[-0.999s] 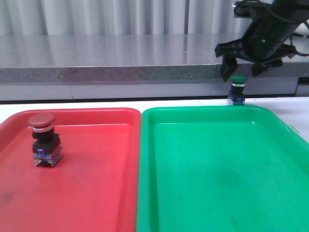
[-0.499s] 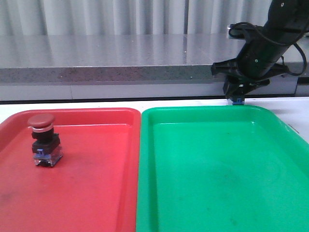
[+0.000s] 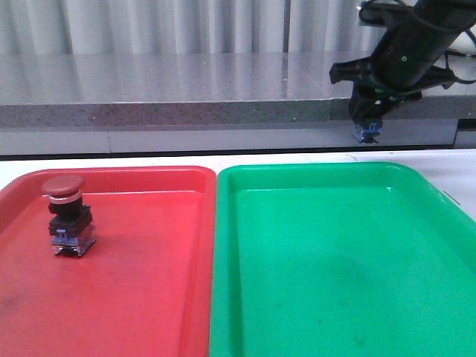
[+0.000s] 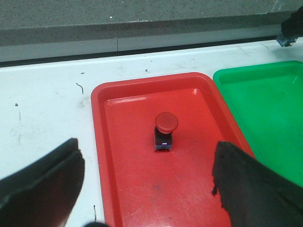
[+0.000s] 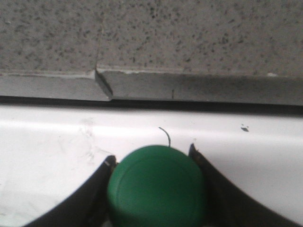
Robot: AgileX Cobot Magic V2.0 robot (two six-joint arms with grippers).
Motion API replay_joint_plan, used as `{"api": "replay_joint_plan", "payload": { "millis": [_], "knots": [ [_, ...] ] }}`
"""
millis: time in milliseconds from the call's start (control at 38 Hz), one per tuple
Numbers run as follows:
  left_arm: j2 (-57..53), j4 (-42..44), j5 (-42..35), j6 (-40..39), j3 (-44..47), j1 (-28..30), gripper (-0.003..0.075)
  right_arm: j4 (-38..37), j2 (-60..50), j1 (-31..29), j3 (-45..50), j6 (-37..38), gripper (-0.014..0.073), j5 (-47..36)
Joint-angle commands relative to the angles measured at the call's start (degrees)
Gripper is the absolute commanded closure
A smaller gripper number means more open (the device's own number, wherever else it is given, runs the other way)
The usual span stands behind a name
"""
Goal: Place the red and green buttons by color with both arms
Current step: 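Lift the green-capped button off the ledge with the right gripper, then lower the button into the green tray and open the right gripper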
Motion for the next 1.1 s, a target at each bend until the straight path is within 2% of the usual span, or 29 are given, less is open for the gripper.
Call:
{"api": "replay_joint_plan", "payload": {
  "millis": [0,79,210,447,578,683,841,1078],
  "knots": [
    [0.2,0.3,-3.9,-0.5,-1.5,0.0,0.0175,0.1,-7.4,-0.2,-1.9,-0.9,0.0336,1.2],
    [0.2,0.3,-3.9,-0.5,-1.5,0.0,0.0175,-0.2,-10.7,0.5,-0.7,-2.5,0.0336,3.6],
    [0.2,0.3,-3.9,-0.5,-1.5,0.0,0.0175,-0.7,-17.0,2.5,5.0,-6.4,0.0336,2.9],
    [0.2,0.3,-3.9,-0.5,-1.5,0.0,0.0175,-0.7,-30.5,6.9,21.8,-6.7,0.0336,-1.6],
    [0.2,0.3,-3.9,-0.5,-1.5,0.0,0.0175,-0.7,-37.1,11.6,32.3,-6.7,0.0336,-2.5],
    [0.2,0.3,-3.9,-0.5,-1.5,0.0,0.0175,-0.7,-38.4,15.3,38.7,-6.7,0.0336,-4.2],
    [0.2,0.3,-3.9,-0.5,-1.5,0.0,0.0175,-0.7,-36.9,18.6,46.8,-6.7,0.0336,-15.7],
    [0.2,0.3,-3.9,-0.5,-1.5,0.0,0.0175,-0.7,-31.8,18.6,48.1,-6.7,0.0336,-22.4]
  ]
}}
